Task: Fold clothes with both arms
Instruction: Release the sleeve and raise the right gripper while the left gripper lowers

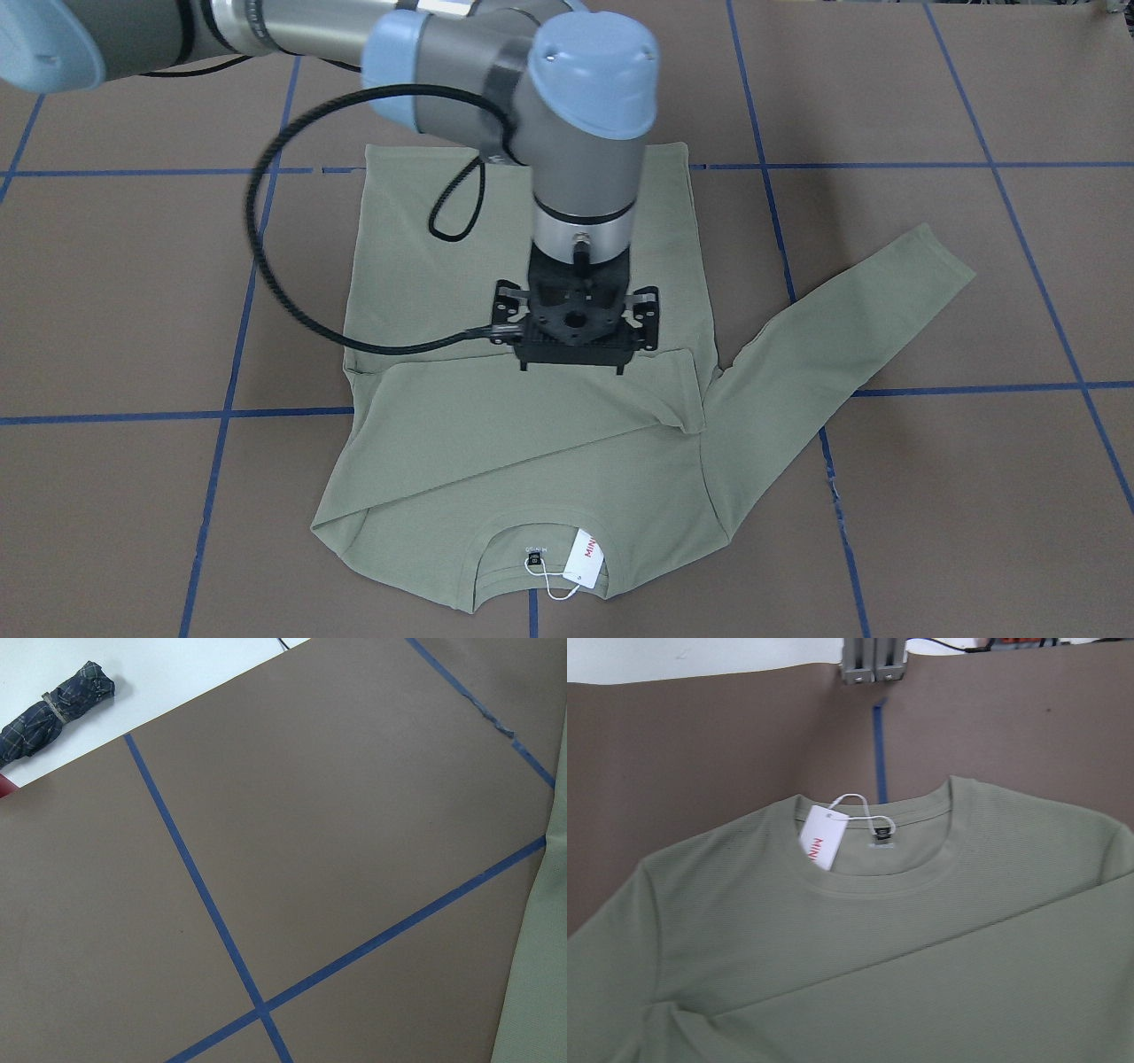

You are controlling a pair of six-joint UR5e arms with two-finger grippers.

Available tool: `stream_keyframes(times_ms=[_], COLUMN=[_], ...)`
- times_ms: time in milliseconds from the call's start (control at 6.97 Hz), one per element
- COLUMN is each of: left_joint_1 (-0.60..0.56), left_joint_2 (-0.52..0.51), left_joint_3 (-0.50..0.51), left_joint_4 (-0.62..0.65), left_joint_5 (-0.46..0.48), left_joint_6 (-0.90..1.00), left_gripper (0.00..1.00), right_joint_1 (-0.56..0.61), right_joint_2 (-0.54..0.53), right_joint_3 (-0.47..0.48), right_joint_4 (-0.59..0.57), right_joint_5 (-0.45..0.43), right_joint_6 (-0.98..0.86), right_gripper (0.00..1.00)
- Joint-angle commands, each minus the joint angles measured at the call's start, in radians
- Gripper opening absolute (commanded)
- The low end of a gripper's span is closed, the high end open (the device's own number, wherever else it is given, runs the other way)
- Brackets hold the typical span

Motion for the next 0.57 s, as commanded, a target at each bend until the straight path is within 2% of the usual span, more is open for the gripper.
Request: stream_keyframes(times_ms=[0, 430], left_joint_1=[0.171, 0.399], left_joint_2=[0.139, 0.146], left_joint_3=[-0.003, -0.003], left_joint_4=[-0.275, -0.275], left_joint_5=[0.090, 0.266], left_joint_6=[-0.175, -0.223], left_gripper=[1.00, 1.00], right_joint_1=[0.155, 0.372], right_joint_2=[-0.277, -0.625], right_joint_3=[0.268, 0.464], right_joint_4=[-0.044, -0.033], right_joint_5=[0.147, 0.328], right_joint_6=[-0.269, -0.598], right_gripper=[1.00, 1.00])
